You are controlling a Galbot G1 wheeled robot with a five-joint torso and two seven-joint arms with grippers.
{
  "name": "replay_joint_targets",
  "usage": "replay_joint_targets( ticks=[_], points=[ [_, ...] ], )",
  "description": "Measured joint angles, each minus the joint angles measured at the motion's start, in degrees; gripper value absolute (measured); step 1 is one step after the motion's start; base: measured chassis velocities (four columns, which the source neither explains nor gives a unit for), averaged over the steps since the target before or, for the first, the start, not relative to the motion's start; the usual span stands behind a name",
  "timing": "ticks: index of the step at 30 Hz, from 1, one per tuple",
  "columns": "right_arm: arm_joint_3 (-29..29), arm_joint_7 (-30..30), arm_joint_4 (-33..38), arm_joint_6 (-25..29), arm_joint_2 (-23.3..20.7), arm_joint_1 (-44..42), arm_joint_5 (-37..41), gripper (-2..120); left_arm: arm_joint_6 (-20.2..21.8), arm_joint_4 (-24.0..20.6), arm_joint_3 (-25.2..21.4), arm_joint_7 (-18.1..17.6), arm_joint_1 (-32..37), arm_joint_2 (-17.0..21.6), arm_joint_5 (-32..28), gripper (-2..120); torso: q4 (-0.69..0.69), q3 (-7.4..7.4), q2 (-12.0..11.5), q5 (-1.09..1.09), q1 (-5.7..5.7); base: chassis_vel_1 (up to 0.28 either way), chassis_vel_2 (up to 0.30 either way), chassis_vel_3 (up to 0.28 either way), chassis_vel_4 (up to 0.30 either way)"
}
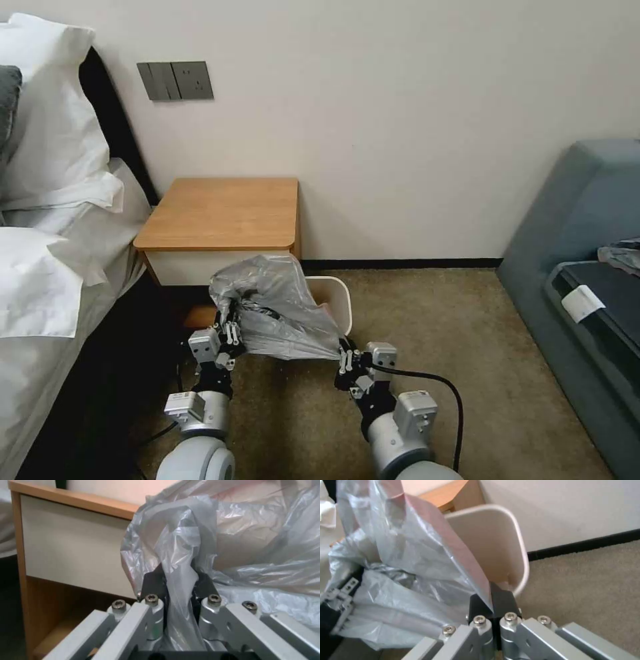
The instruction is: Pick up the garbage bag from the table and place it over the trash can.
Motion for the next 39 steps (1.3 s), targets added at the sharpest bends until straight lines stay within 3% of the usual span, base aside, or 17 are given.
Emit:
replay_joint_targets(
  ticks=[11,16,18,19,28,31,34,39],
  points=[
    [0.54,-4.75,-0.33,1.84,-1.69,-2.53,-5.35,0,1.83,-1.76,-0.35,-1.04,-0.13,0.93,-3.80,8,0.00,0.00,0.00,0.00,0.00,0.000,0.000,0.000,0.000],
    [0.75,-9.29,0.82,4.06,-5.28,-5.91,-9.84,18,2.72,-1.34,-0.91,-1.34,-0.75,1.69,-3.83,8,-0.01,0.00,0.00,-0.01,0.00,0.000,0.000,0.000,0.000],
    [0.75,-9.29,0.82,4.06,-5.28,-5.91,-9.84,18,2.72,-1.34,-0.91,-1.34,-0.75,1.69,-3.83,8,-0.01,0.00,0.00,-0.01,0.00,0.000,0.000,0.000,0.000],
    [1.10,-11.34,1.20,5.51,-7.62,-8.12,-13.22,28,3.18,-1.16,-1.15,-1.59,-1.12,2.08,-3.93,8,-0.01,0.00,0.00,-0.01,0.00,0.000,0.000,0.000,0.000],
    [3.30,-14.63,2.56,9.87,-9.86,-10.00,-22.56,60,3.74,-0.93,-1.81,-1.59,-1.17,2.87,-3.61,8,-0.01,0.00,0.00,0.00,0.00,0.000,0.000,0.000,0.000],
    [3.98,-16.36,3.09,13.24,-9.92,-9.42,-21.76,70,3.87,-0.95,-2.00,-1.33,-0.99,3.11,-3.05,8,-0.01,0.00,0.00,0.00,0.00,0.000,0.000,0.000,0.000],
    [4.81,-20.66,3.54,17.55,-9.75,-5.35,-16.09,83,2.95,-0.73,-1.94,0.39,-0.69,3.84,-1.18,8,0.00,0.00,0.00,0.02,0.00,0.000,0.000,0.000,0.000],
    [6.06,-23.40,3.46,16.93,-11.18,1.47,-7.02,98,0.42,-0.49,-1.65,3.30,-0.67,4.66,0.18,8,0.01,0.01,0.00,0.02,0.00,0.000,0.000,0.000,0.000]
  ],
)
